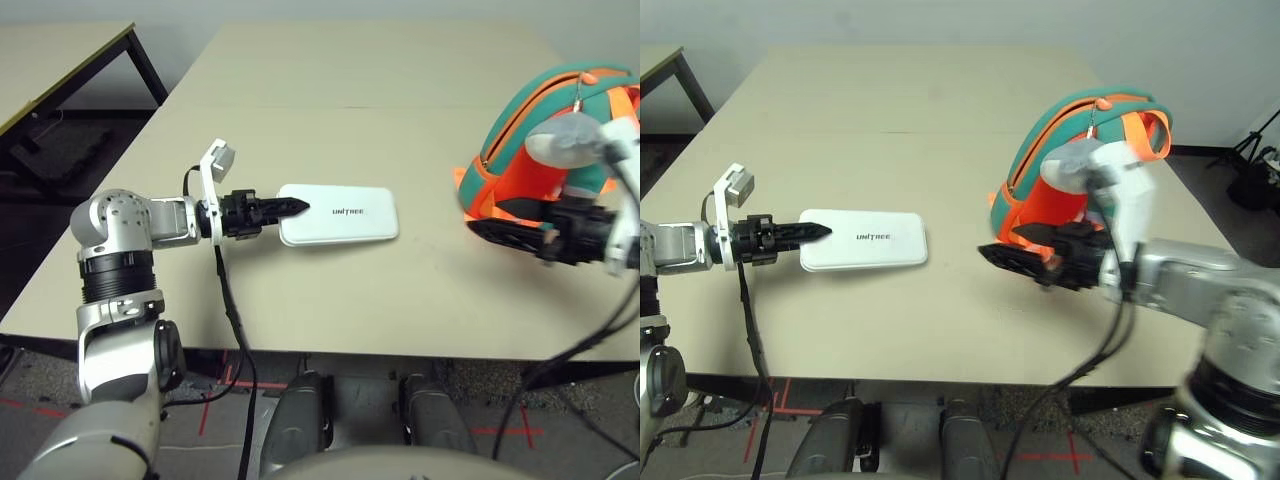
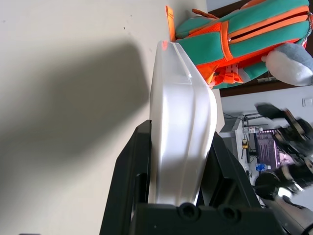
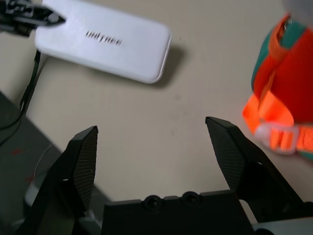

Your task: Put the pencil case into the backpack and zip it.

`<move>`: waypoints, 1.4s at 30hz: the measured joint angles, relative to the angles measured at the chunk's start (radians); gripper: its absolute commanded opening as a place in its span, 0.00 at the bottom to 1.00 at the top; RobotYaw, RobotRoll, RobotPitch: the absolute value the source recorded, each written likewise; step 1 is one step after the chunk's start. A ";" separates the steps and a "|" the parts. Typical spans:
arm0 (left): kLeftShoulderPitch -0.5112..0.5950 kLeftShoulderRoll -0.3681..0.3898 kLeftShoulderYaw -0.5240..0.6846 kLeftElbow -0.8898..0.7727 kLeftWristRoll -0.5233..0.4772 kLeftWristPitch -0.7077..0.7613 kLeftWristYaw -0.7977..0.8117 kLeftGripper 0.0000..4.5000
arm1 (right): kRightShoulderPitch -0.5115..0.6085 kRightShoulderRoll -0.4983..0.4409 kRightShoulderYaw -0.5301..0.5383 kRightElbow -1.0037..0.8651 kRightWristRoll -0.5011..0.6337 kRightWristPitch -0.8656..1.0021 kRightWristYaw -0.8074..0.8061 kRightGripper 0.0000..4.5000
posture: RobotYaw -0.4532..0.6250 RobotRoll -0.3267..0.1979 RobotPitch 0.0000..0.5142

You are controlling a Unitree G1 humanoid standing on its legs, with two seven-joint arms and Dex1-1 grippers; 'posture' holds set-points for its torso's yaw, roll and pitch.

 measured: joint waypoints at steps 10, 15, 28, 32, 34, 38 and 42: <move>-0.114 -0.033 -0.017 0.151 0.057 -0.115 0.043 0.31 | 0.135 0.005 -0.143 0.049 -0.090 -0.135 -0.212 1.00 | 0.25 0.62 0.18; -0.212 0.019 -0.080 0.260 0.095 -0.178 0.005 0.31 | 0.158 0.047 -0.089 0.078 -0.236 -0.312 -0.217 1.00 | 0.24 0.62 0.17; -0.302 0.064 -0.143 0.372 0.161 -0.248 -0.062 0.31 | 0.018 0.149 0.192 0.314 -0.530 -0.678 -0.165 1.00 | 0.29 0.62 0.16; -0.299 0.066 -0.135 0.372 0.160 -0.247 -0.061 0.30 | -0.086 0.152 0.266 0.471 -0.633 -0.789 -0.127 1.00 | 0.30 0.62 0.16; -0.295 0.068 -0.128 0.370 0.160 -0.246 -0.060 0.30 | -0.123 0.166 0.290 0.527 -0.662 -0.825 -0.109 1.00 | 0.31 0.62 0.15; -0.282 0.063 -0.122 0.363 0.159 -0.239 -0.049 0.30 | -0.223 0.201 0.352 0.661 -0.726 -0.898 -0.073 1.00 | 0.32 0.62 0.14; -0.276 0.061 -0.111 0.347 0.158 -0.229 -0.038 0.30 | -0.245 0.230 0.383 0.716 -0.753 -0.926 -0.042 0.97 | 0.34 0.62 0.13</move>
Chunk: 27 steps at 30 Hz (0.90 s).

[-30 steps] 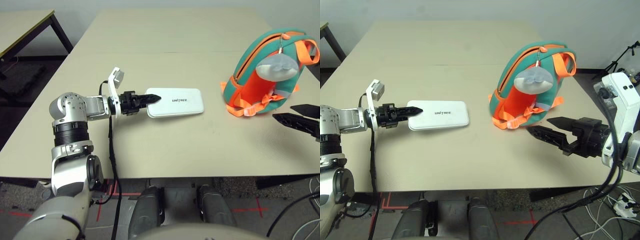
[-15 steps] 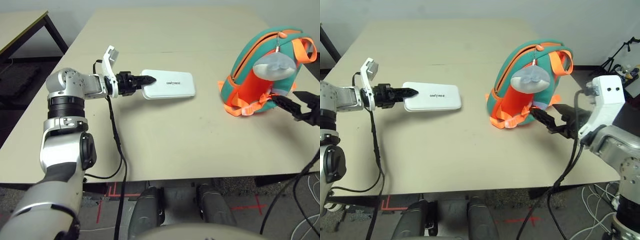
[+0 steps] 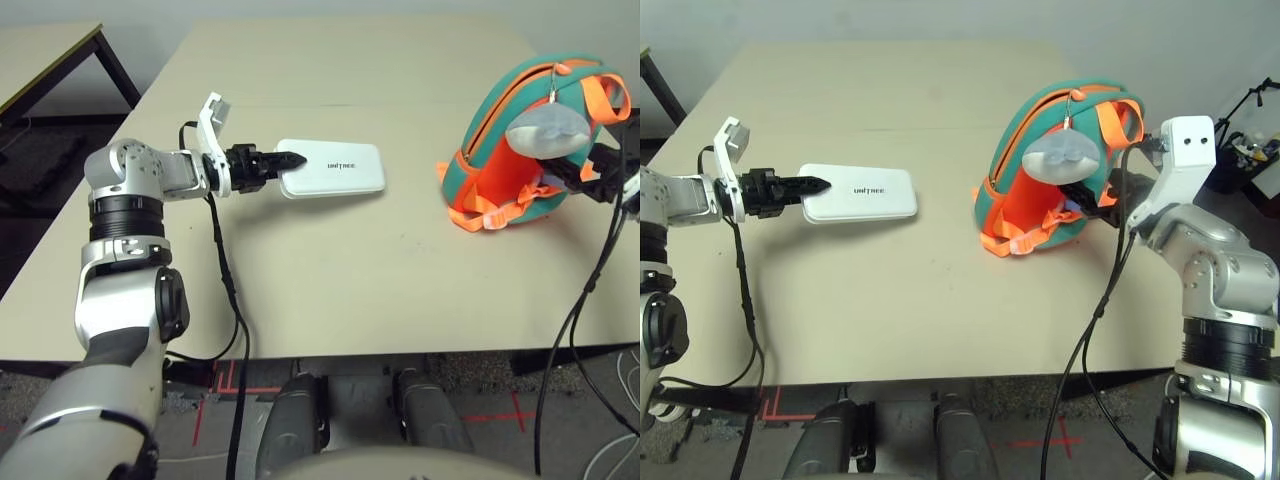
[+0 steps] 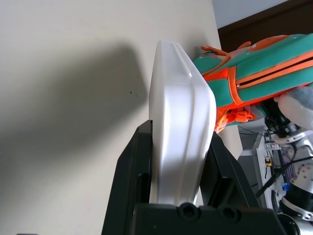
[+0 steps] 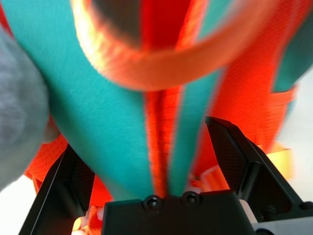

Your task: Put the pencil case into the backpack and zip it.

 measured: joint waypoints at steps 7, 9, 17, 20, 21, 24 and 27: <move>0.011 -0.002 0.021 -0.024 -0.003 0.011 0.011 0.30 | -0.001 0.020 -0.001 -0.024 -0.002 0.032 0.016 0.53 | 0.33 0.62 0.12; 0.013 -0.007 0.021 -0.024 -0.003 0.014 0.012 0.30 | 0.003 0.020 -0.004 -0.056 0.006 0.055 0.019 0.38 | 0.33 0.62 0.12; 0.013 -0.019 0.020 -0.023 -0.001 0.013 0.011 0.30 | 0.034 0.020 -0.036 -0.190 0.035 0.153 0.004 0.03 | 0.30 0.62 0.11; 0.009 -0.028 0.015 -0.019 0.001 0.008 0.009 0.30 | 0.046 0.020 -0.048 -0.251 0.056 0.197 -0.005 0.03 | 0.30 0.62 0.11; 0.008 -0.030 0.014 -0.017 0.001 0.005 0.007 0.30 | 0.055 0.018 -0.055 -0.281 0.066 0.221 -0.010 0.03 | 0.29 0.62 0.11; 0.005 -0.031 0.005 -0.006 0.003 -0.008 0.002 0.30 | 0.097 0.011 -0.094 -0.398 0.119 0.321 -0.025 0.03 | 0.28 0.62 0.11; -0.005 -0.031 -0.009 0.017 0.005 -0.025 -0.010 0.29 | 0.133 0.011 -0.144 -0.535 0.199 0.441 -0.048 0.03 | 0.27 0.62 0.11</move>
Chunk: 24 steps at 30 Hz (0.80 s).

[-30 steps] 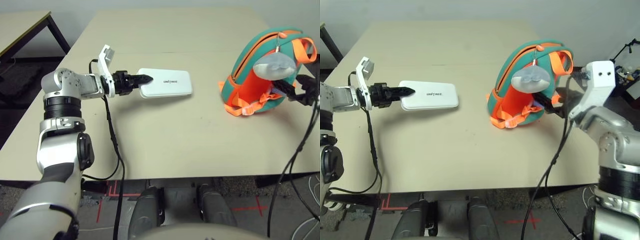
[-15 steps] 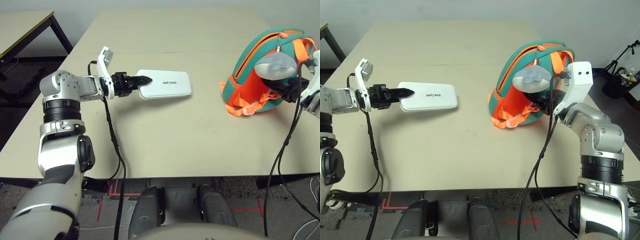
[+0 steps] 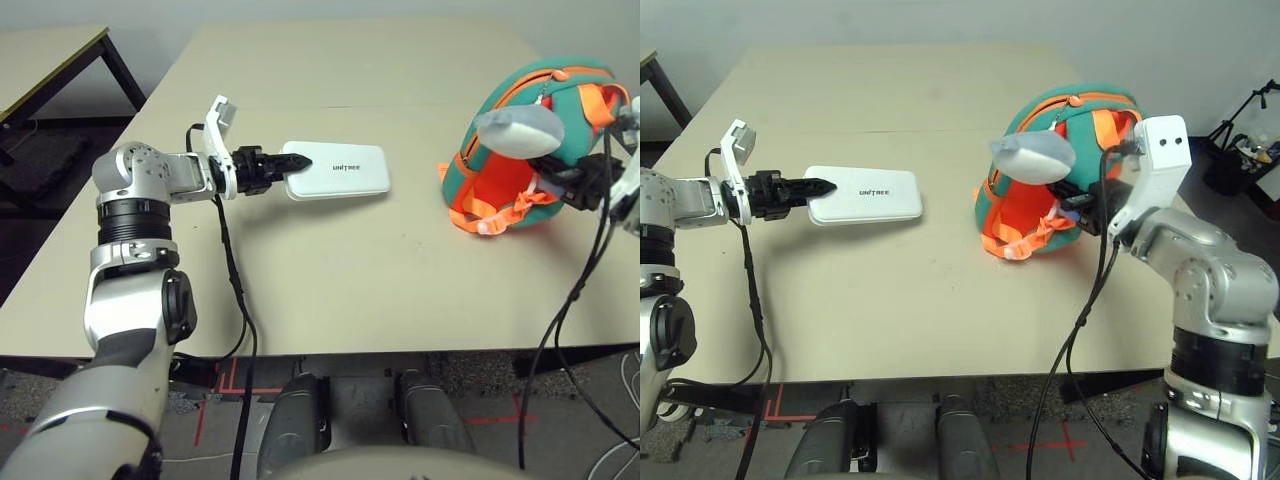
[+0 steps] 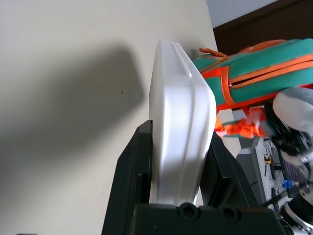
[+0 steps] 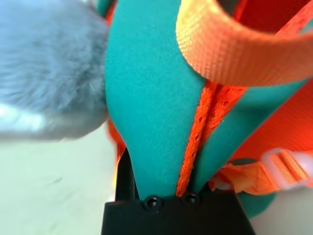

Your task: Put the pencil case into the backpack and zip it.

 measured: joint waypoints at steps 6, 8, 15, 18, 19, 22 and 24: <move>-0.033 0.000 -0.023 0.063 0.033 -0.051 -0.034 0.29 | 0.021 0.001 -0.112 -0.219 0.228 0.266 -0.057 0.03 | 0.23 0.62 0.13; -0.046 0.001 -0.029 0.092 0.041 -0.075 -0.046 0.29 | 0.004 -0.003 -0.167 -0.254 0.338 0.363 -0.081 0.03 | 0.22 0.62 0.14; -0.055 -0.010 -0.047 0.154 0.070 -0.125 -0.079 0.29 | -0.030 -0.167 -0.243 -0.243 0.755 0.438 -0.252 0.03 | 0.19 0.62 0.17; -0.056 -0.017 -0.048 0.167 0.078 -0.134 -0.089 0.29 | 0.100 -0.367 -0.243 -0.203 1.035 0.304 -0.396 0.03 | 0.18 0.62 0.18; -0.057 -0.017 -0.048 0.169 0.080 -0.136 -0.089 0.29 | 0.138 -0.424 -0.248 -0.197 1.106 0.265 -0.427 0.03 | 0.18 0.62 0.18; -0.057 -0.026 -0.049 0.175 0.082 -0.139 -0.096 0.29 | 0.283 -0.537 -0.305 -0.214 1.237 0.158 -0.429 0.03 | 0.17 0.62 0.19; -0.057 -0.029 -0.049 0.179 0.083 -0.140 -0.101 0.29 | 0.388 -0.561 -0.373 -0.235 1.257 0.122 -0.392 0.03 | 0.15 0.62 0.20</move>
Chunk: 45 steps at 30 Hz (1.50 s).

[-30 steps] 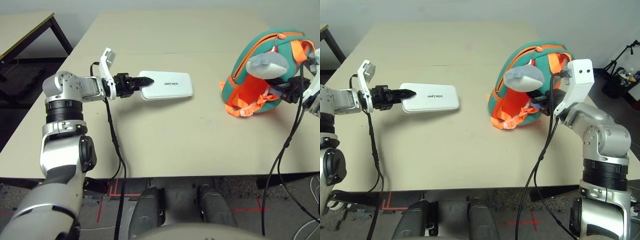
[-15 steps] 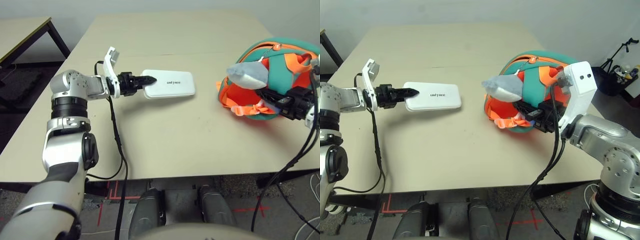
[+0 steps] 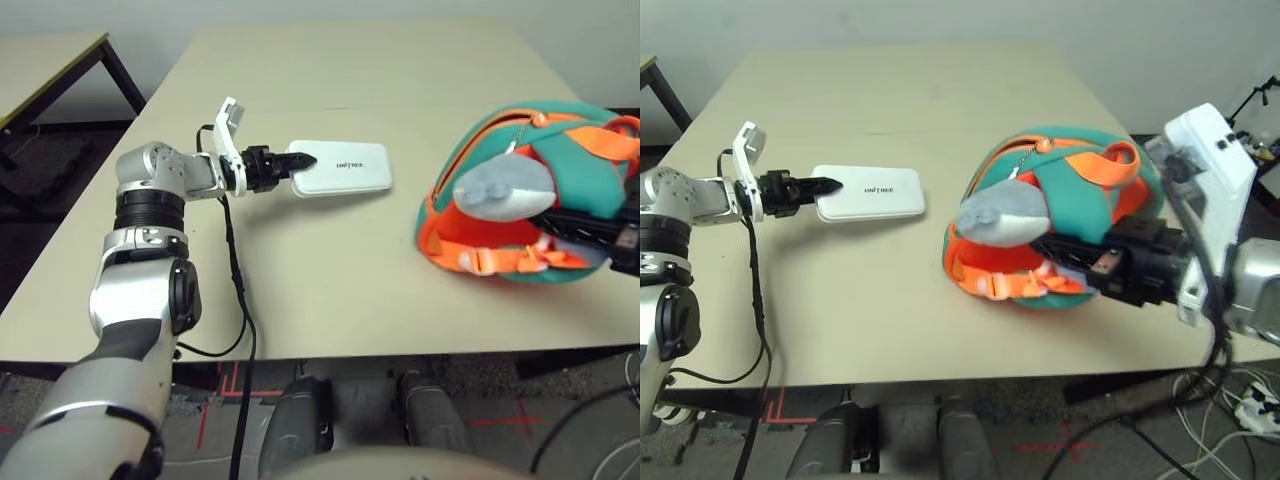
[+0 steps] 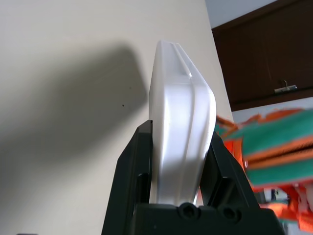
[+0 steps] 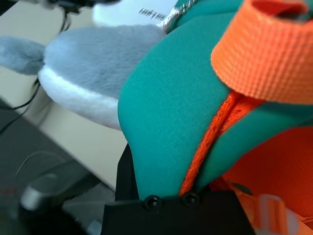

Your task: Put the pencil case into the backpack and zip it.

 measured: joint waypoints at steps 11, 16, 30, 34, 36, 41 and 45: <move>-0.040 0.013 -0.040 0.020 0.030 -0.019 -0.055 0.29 | 0.427 0.130 -0.177 -0.180 0.004 -0.193 -0.058 0.03 | 0.18 0.62 0.20; -0.172 0.145 -0.167 -0.041 0.062 -0.029 -0.233 0.29 | 0.486 0.275 -0.069 -0.279 -0.173 -0.252 -0.073 0.03 | 0.19 0.62 0.20; -0.386 0.276 -0.473 -0.177 0.172 -0.254 -0.807 0.29 | 0.406 0.273 0.066 -0.267 -0.323 -0.345 -0.019 0.03 | 0.19 0.62 0.17; -0.386 0.261 -0.481 -0.191 0.172 -0.274 -0.815 0.29 | 0.367 0.258 0.095 -0.242 -0.345 -0.349 0.001 0.03 | 0.21 0.62 0.16; -0.386 0.261 -0.498 -0.200 0.172 -0.282 -0.816 0.29 | 0.341 0.246 0.112 -0.226 -0.354 -0.349 0.013 0.03 | 0.22 0.62 0.17; -0.373 0.266 -0.504 -0.251 0.168 -0.291 -0.816 0.29 | 0.287 0.205 0.127 -0.176 -0.357 -0.343 0.043 0.03 | 0.24 0.62 0.19; -0.349 0.272 -0.500 -0.318 0.145 -0.269 -0.817 0.29 | 0.257 0.176 0.127 -0.135 -0.357 -0.323 0.074 0.03 | 0.25 0.62 0.20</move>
